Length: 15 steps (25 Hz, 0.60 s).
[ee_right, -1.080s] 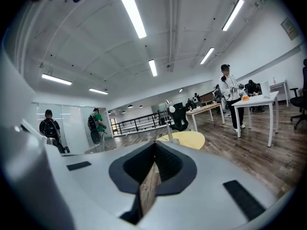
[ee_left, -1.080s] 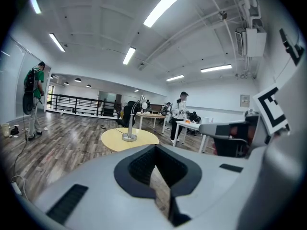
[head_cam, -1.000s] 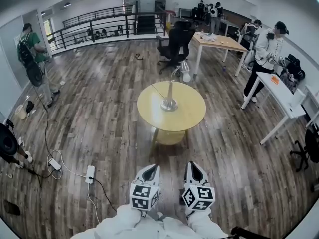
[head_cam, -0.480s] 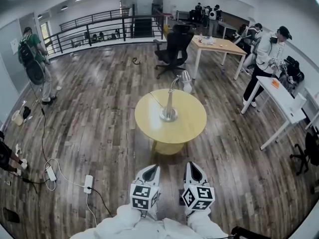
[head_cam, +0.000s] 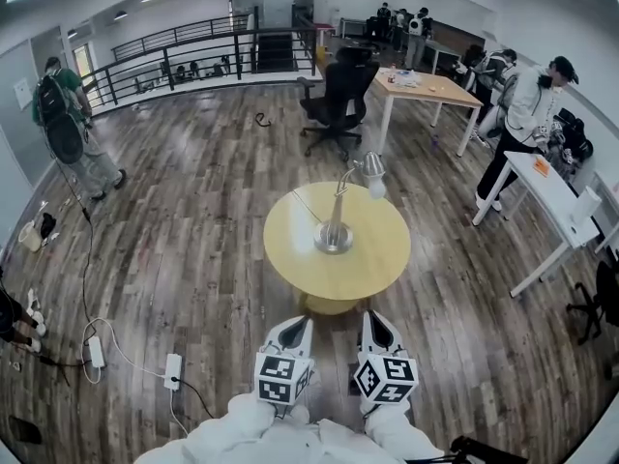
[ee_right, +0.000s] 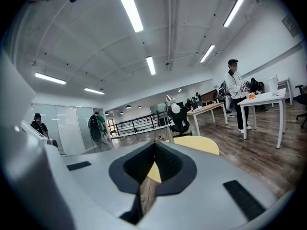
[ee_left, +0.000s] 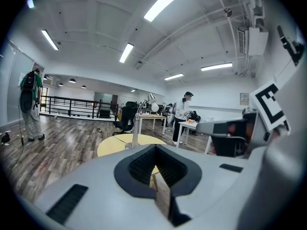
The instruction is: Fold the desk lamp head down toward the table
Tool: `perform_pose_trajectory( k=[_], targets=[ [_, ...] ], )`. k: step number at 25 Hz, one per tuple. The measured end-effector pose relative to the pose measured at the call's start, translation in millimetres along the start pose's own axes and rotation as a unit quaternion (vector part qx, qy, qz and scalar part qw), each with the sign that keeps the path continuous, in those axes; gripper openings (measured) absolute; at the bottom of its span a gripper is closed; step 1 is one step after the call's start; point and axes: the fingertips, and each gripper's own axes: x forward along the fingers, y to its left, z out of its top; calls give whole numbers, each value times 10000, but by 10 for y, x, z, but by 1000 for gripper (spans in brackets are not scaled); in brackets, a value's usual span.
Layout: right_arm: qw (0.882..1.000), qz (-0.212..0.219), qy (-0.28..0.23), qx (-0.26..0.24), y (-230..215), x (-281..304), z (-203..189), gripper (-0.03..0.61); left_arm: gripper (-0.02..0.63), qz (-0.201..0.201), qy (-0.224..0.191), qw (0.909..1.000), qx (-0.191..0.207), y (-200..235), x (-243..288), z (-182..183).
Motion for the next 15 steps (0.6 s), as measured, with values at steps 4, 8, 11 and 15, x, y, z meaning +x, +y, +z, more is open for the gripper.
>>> perform_pose_trajectory(
  k=[4, 8, 11, 15],
  targets=[
    [10000, -50, -17, -8, 15, 271, 32, 14, -2, -17, 16, 10000, 16, 208, 198, 63],
    [9998, -161, 55, -40, -79, 499, 7, 13, -2, -32, 29, 10000, -34, 376, 463, 122],
    [9996, -251, 85, -66, -143, 642, 6, 14, -2, -68, 52, 9999, -64, 465, 636, 166],
    [9993, -375, 74, -25, -271, 858, 62, 13, -2, -183, 107, 9998, -40, 516, 878, 229]
  ],
)
